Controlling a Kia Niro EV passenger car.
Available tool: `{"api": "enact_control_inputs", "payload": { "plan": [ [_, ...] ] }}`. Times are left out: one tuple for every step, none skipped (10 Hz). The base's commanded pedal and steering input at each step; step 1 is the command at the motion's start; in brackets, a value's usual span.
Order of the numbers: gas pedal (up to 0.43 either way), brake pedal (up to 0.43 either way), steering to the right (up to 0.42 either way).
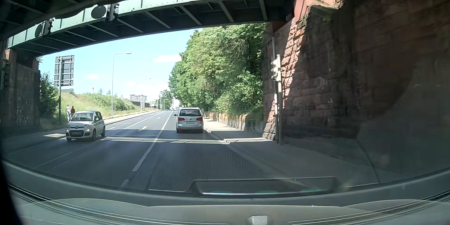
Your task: Follow the waypoints while adhering to traffic rules and regulations
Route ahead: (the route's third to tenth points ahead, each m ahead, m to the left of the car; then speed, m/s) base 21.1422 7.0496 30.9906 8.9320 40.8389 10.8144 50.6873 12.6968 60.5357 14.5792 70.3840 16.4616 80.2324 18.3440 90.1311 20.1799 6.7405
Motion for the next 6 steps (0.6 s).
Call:
{"api": "enact_control_inputs", "payload": {
  "plan": [
    [0.268, 0.030, -0.172],
    [0.280, 0.030, -0.153],
    [0.299, 0.030, -0.138],
    [0.299, 0.030, -0.123],
    [0.311, 0.030, -0.111],
    [0.311, 0.030, -0.097]
  ]
}}
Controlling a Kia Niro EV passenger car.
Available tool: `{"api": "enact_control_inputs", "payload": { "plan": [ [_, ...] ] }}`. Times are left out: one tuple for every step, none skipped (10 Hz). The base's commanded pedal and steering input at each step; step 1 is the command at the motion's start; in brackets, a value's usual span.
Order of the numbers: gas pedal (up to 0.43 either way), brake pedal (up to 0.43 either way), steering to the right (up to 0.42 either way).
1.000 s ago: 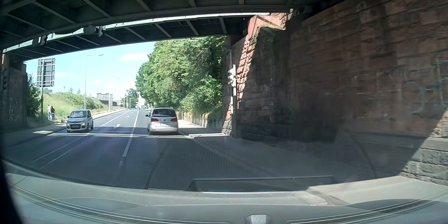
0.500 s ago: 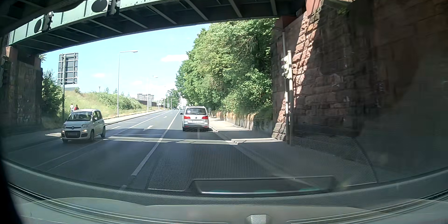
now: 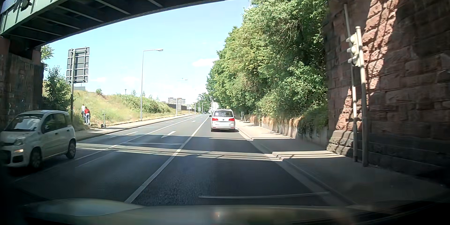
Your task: Follow the waypoints while adhering to traffic rules and regulations
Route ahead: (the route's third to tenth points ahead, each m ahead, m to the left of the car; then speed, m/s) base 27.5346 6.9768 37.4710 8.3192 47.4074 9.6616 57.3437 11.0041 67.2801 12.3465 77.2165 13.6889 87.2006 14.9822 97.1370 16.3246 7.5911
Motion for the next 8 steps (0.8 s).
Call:
{"api": "enact_control_inputs", "payload": {
  "plan": [
    [0.311, 0.030, -0.084],
    [0.311, 0.030, -0.072],
    [0.311, 0.030, -0.063],
    [0.311, 0.030, -0.051],
    [0.311, 0.030, -0.039],
    [0.311, 0.030, -0.030],
    [0.311, 0.030, -0.013],
    [0.311, 0.030, -0.002]
  ]
}}
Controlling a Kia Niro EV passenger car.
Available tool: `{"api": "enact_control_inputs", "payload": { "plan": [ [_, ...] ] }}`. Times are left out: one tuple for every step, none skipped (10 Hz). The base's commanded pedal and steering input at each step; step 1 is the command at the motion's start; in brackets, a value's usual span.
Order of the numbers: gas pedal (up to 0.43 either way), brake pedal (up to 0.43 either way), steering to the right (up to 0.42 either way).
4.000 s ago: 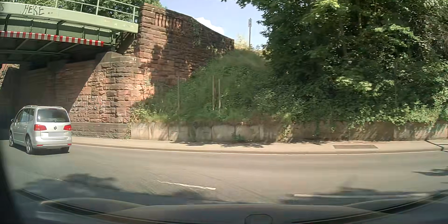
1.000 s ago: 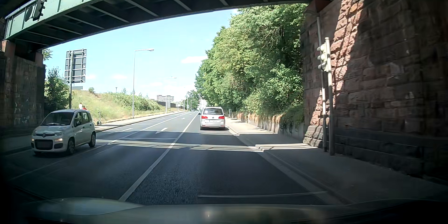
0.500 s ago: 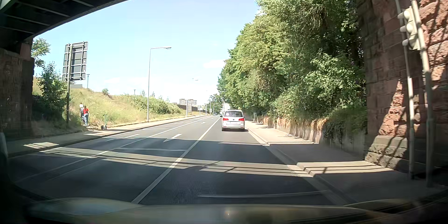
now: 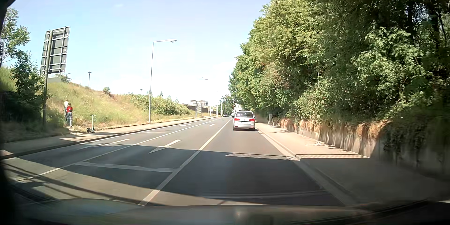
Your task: Follow the waypoints while adhering to traffic rules and regulations
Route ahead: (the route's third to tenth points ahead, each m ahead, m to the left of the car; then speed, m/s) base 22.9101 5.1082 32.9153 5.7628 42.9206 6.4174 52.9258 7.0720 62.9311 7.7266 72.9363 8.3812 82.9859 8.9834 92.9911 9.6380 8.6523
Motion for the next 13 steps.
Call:
{"api": "enact_control_inputs", "payload": {
  "plan": [
    [0.311, 0.030, -0.001],
    [0.311, 0.030, -0.001],
    [0.311, 0.030, -0.002],
    [0.311, 0.030, -0.002],
    [0.311, 0.030, -0.002],
    [0.319, 0.030, -0.002],
    [0.319, 0.030, -0.002],
    [0.319, 0.030, -0.002],
    [0.319, 0.030, -0.002],
    [0.319, 0.030, -0.002],
    [0.319, 0.030, -0.001],
    [0.319, 0.030, -0.001],
    [0.319, 0.030, -0.001]
  ]
}}
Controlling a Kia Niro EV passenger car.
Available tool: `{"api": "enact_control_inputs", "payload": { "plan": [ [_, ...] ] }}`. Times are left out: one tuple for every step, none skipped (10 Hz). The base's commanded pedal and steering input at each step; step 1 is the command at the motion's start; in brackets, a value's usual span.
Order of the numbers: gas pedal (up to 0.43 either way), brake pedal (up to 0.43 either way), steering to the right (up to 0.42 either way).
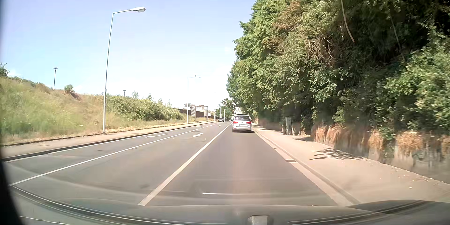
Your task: Follow the waypoints while adhering to traffic rules and regulations
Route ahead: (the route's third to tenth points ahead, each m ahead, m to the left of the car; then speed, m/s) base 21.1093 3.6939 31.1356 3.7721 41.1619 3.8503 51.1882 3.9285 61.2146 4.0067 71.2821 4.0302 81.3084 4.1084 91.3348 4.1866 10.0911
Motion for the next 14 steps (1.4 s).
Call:
{"api": "enact_control_inputs", "payload": {
  "plan": [
    [0.319, 0.030, -0.001],
    [0.319, 0.030, 0.000],
    [0.319, 0.030, 0.000],
    [0.319, 0.030, 0.000],
    [0.319, 0.030, 0.000],
    [0.319, 0.037, 0.000],
    [0.319, 0.030, 0.000],
    [0.319, 0.030, 0.000],
    [0.319, 0.030, 0.000],
    [0.319, 0.030, -0.001],
    [0.319, 0.030, -0.001],
    [0.319, 0.030, -0.003],
    [0.319, 0.030, -0.005],
    [0.319, 0.030, -0.006]
  ]
}}
